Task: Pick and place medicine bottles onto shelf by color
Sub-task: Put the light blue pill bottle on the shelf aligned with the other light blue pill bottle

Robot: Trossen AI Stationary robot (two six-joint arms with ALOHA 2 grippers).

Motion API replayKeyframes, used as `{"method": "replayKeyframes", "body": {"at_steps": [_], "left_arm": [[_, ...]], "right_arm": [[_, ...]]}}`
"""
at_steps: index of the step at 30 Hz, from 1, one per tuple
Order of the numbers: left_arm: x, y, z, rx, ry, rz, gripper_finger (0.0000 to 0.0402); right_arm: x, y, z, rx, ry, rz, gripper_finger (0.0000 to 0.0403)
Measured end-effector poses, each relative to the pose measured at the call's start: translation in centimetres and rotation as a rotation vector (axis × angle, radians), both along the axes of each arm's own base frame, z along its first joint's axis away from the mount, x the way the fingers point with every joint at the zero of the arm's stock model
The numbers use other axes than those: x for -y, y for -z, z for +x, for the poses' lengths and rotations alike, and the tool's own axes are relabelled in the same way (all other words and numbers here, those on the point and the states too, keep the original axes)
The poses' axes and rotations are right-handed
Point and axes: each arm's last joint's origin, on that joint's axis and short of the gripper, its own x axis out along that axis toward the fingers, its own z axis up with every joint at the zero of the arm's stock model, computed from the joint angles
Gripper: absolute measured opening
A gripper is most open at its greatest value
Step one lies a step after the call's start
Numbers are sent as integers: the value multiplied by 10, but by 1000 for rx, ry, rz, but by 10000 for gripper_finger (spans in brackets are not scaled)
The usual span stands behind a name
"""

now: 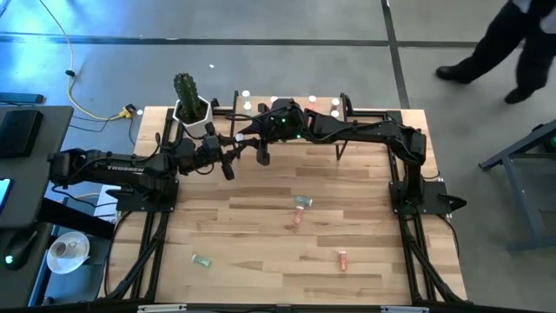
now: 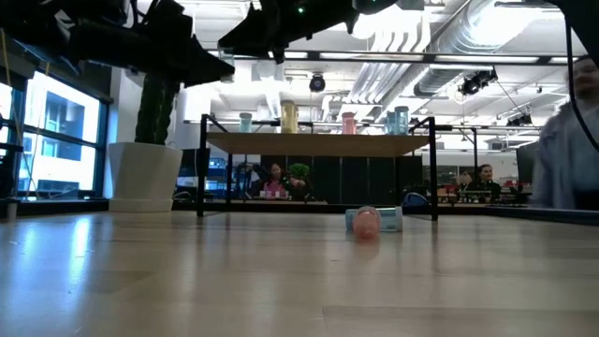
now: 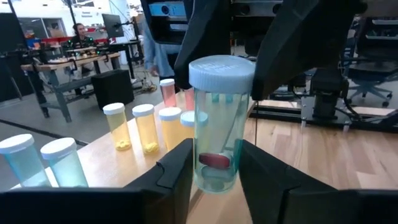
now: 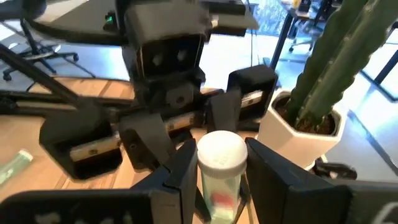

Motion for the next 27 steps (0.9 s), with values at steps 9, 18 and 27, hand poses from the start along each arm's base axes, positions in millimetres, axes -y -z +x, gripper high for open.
{"method": "replayKeyframes", "body": {"at_steps": [9, 18, 27], "left_arm": [[0, 1, 0, -5, 1, -6, 175], [0, 2, 0, -21, 0, -8, 195], [1, -7, -8, 22, -68, 5, 195]], "right_arm": [[0, 3, -1, -28, 1, 5, 101], [8, -9, -8, -21, 59, -19, 101], [35, -27, -26, 21, 143, 5, 101]]}}
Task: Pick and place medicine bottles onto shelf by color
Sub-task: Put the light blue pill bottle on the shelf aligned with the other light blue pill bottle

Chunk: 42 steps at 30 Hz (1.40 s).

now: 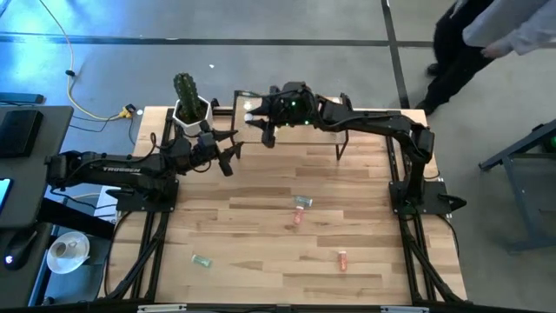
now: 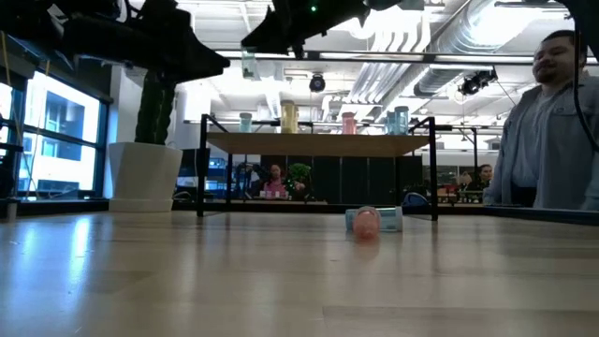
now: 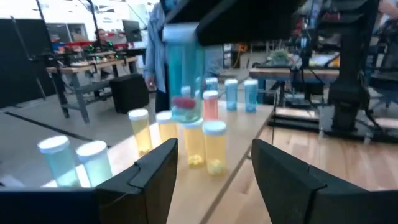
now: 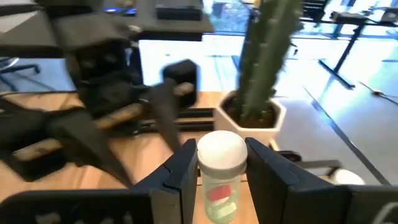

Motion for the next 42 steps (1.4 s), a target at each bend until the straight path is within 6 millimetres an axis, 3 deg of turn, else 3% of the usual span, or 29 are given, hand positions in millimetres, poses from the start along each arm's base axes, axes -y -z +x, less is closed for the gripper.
{"method": "replayKeyframes", "body": {"at_steps": [9, 18, 22, 28, 42], "left_arm": [[7, -12, -19, 29, -3, -14, 195], [11, -18, -33, 39, -31, -11, 195], [11, -18, -35, 37, -57, -12, 195], [11, -18, -35, 28, -57, -7, 195], [11, -17, -35, 19, -57, 0, 195]], "right_arm": [[26, 4, -2, 99, 82, 80, 101], [26, 42, 17, 128, 177, 112, 101], [24, 65, 31, 122, 216, 105, 101], [25, 85, 40, 105, 349, 92, 101], [6, 83, 46, 136, 463, 63, 101]]}}
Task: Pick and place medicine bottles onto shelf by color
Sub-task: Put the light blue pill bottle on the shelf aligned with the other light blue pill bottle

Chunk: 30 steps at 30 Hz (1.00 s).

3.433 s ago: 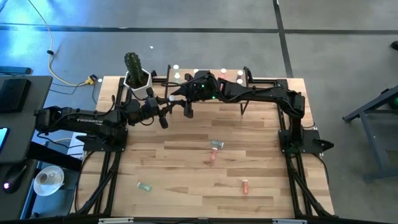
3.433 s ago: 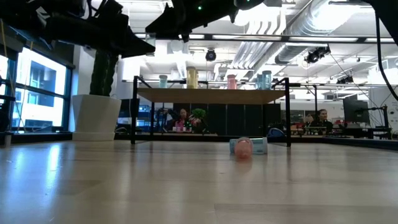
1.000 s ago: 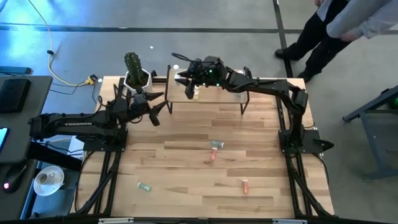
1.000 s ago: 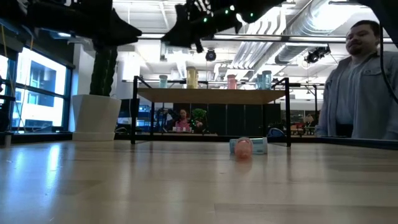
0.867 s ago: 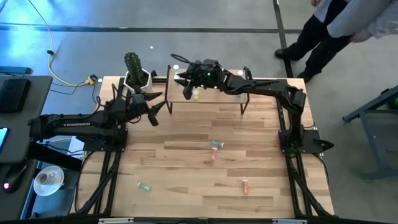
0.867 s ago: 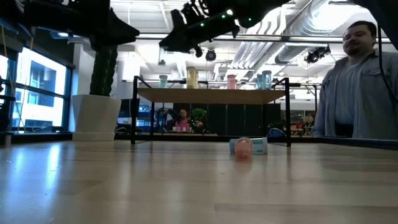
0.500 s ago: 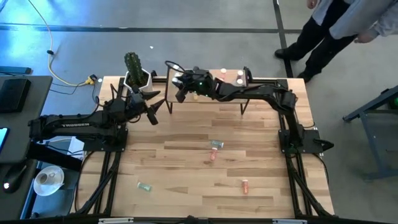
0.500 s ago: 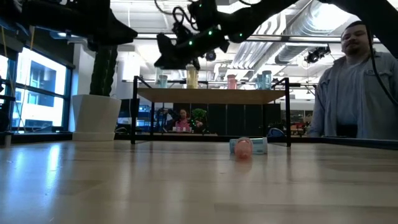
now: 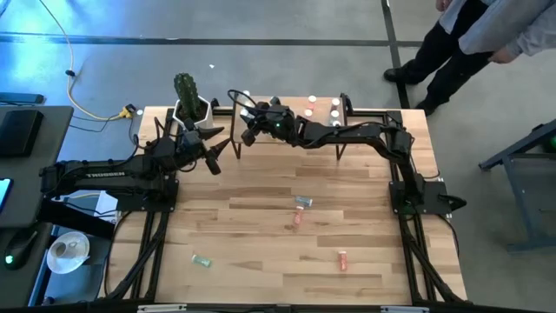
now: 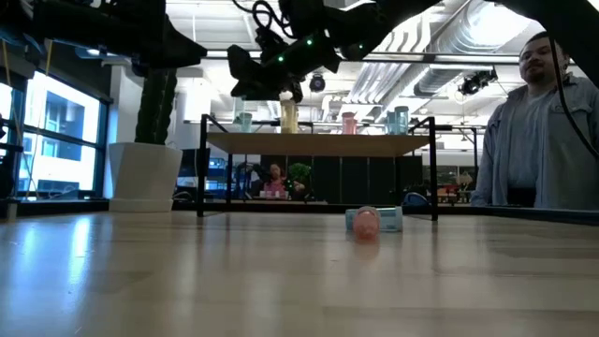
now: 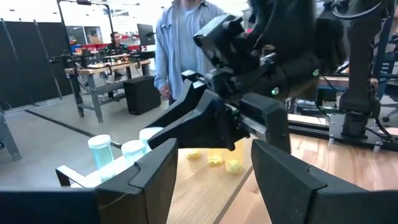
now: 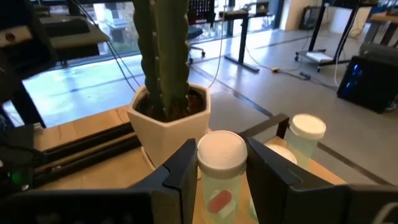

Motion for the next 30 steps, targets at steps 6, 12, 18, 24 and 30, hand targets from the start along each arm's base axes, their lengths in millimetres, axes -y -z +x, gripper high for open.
{"method": "replayKeyframes", "body": {"at_steps": [6, 12, 18, 24, 30], "left_arm": [[0, 1, 0, -12, 0, 3, 195], [0, 2, 1, -25, 6, -1, 195], [-2, 5, 5, -39, 3, -5, 195], [-3, 3, 7, -92, 3, 36, 195], [-4, -3, 12, -130, 3, 67, 195]], "right_arm": [[-14, -11, 1, 31, -17, -31, 101], [-29, -30, -4, 24, -64, -78, 101], [-32, -39, -11, -18, -156, -68, 101], [-33, -48, -20, -82, -221, -105, 101], [-31, -52, -25, -66, -374, -35, 101]]}}
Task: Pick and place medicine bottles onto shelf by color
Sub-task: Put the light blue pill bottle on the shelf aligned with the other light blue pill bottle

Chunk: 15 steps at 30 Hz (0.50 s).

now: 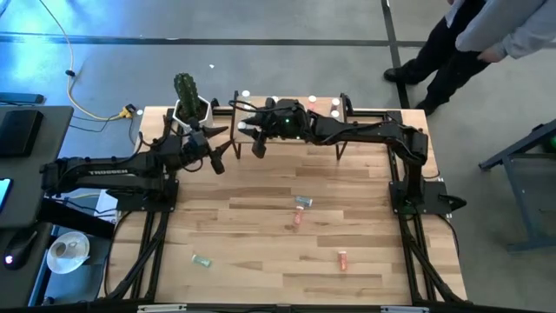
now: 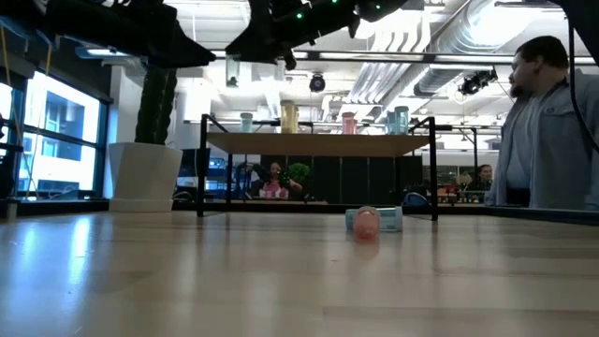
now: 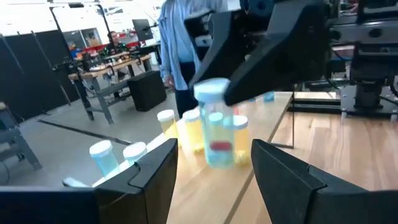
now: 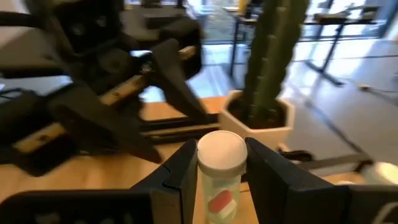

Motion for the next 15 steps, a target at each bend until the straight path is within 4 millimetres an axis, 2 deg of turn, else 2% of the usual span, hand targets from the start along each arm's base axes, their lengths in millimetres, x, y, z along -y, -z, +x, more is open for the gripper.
{"method": "replayKeyframes", "body": {"at_steps": [5, 10, 15], "left_arm": [[-3, 1, 9, -37, 1, -10, 195], [-6, 8, 16, -90, 4, -45, 195], [-6, 7, 20, -63, 33, -44, 195]], "right_arm": [[1, -1, -1, 15, -86, 58, 101], [0, -1, -1, 15, -97, 61, 101], [-2, -3, -1, 28, -170, 99, 101]]}}
